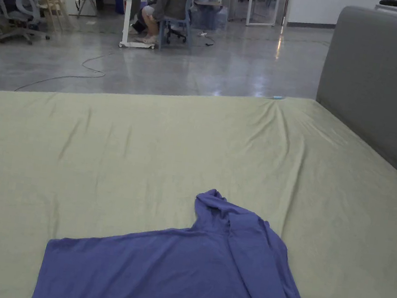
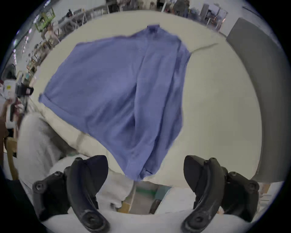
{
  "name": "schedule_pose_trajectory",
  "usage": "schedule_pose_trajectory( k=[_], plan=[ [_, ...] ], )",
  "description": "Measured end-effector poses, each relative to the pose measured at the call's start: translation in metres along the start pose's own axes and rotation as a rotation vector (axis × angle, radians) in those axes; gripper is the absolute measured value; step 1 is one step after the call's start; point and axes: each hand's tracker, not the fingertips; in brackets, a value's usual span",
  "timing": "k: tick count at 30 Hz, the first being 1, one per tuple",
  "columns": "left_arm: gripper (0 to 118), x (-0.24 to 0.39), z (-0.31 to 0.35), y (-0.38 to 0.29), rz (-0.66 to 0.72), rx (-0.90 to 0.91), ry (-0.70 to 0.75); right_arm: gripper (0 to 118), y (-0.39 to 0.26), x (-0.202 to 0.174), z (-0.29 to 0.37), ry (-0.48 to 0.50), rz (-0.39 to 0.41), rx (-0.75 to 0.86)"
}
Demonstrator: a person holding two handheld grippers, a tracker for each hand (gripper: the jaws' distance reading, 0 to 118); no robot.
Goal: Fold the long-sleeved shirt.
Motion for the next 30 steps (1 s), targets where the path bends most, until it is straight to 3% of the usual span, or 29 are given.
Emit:
schedule_pose_trajectory(
  k=[2, 3, 4, 5, 6, 7, 8, 10, 12, 13, 14, 15, 16, 21, 24, 25, 27, 28, 29, 30],
  plan=[
    [118, 0.014, 0.026, 0.0, 0.022, 0.063, -0.035, 99, 0.004, 0.004, 0.029, 0.032, -0.055, 0.084],
    [103, 0.019, 0.029, -0.003, 0.034, 0.032, -0.051, 99, 0.004, 0.004, 0.036, 0.033, -0.078, 0.118],
    [41, 0.023, 0.029, -0.005, 0.039, 0.006, -0.064, 96, 0.006, 0.002, 0.039, 0.036, -0.086, 0.132],
    [0, 0.025, 0.026, -0.009, 0.03, 0.001, -0.051, 81, 0.006, -0.001, 0.038, 0.032, -0.096, 0.123],
    [0, 0.034, 0.021, -0.013, -0.011, -0.01, -0.014, 45, 0.005, -0.005, 0.035, 0.05, -0.109, 0.116],
    [0, 0.04, 0.015, -0.016, -0.048, -0.022, 0.034, 0, 0.002, -0.009, 0.032, 0.055, -0.107, 0.118],
    [0, 0.045, 0.009, -0.021, -0.074, -0.003, 0.096, 0, 0.001, -0.017, 0.022, 0.045, -0.098, 0.125],
    [0, 0.045, -0.007, -0.019, -0.07, -0.061, 0.0, 0, -0.002, -0.029, 0.007, -0.007, -0.089, 0.103],
    [0, 0.044, -0.016, -0.001, 0.004, -0.043, -0.059, 0, -0.001, -0.037, -0.006, 0.025, -0.05, 0.079],
    [8, 0.043, -0.017, 0.017, 0.009, -0.021, -0.065, 0, -0.001, -0.039, -0.009, 0.043, -0.058, 0.078],
    [47, 0.041, -0.023, 0.04, 0.004, 0.003, -0.062, 0, 0.001, -0.04, -0.013, 0.067, -0.07, 0.081],
    [98, 0.039, -0.034, 0.067, -0.013, 0.05, -0.043, 0, 0.003, -0.041, -0.016, 0.074, -0.076, 0.079],
    [118, 0.038, -0.043, 0.087, -0.037, 0.085, -0.021, 0, 0.003, -0.035, -0.015, 0.08, -0.078, 0.079],
    [116, 0.026, -0.136, 0.222, -0.095, 0.102, 0.169, 0, 0.01, -0.025, -0.02, 0.073, -0.106, 0.075],
    [116, 0.022, -0.197, 0.266, -0.179, 0.006, 0.277, 0, 0.013, -0.012, -0.023, 0.052, -0.137, 0.063],
    [110, 0.022, -0.218, 0.261, -0.172, -0.019, 0.295, 0, 0.015, -0.007, -0.025, 0.045, -0.152, 0.057],
    [82, 0.017, -0.25, 0.262, -0.156, -0.08, 0.326, 0, 0.025, 0.009, -0.033, 0.009, -0.186, 0.038],
    [80, 0.016, -0.257, 0.26, -0.158, -0.102, 0.336, 0, 0.035, 0.019, -0.038, -0.015, -0.192, 0.03],
    [71, 0.02, -0.256, 0.255, -0.152, -0.091, 0.281, 0, 0.047, 0.028, -0.042, -0.03, -0.189, 0.027],
    [41, 0.026, -0.251, 0.255, -0.182, -0.076, 0.329, 0, 0.059, 0.036, -0.044, -0.032, -0.189, 0.029]
  ],
)
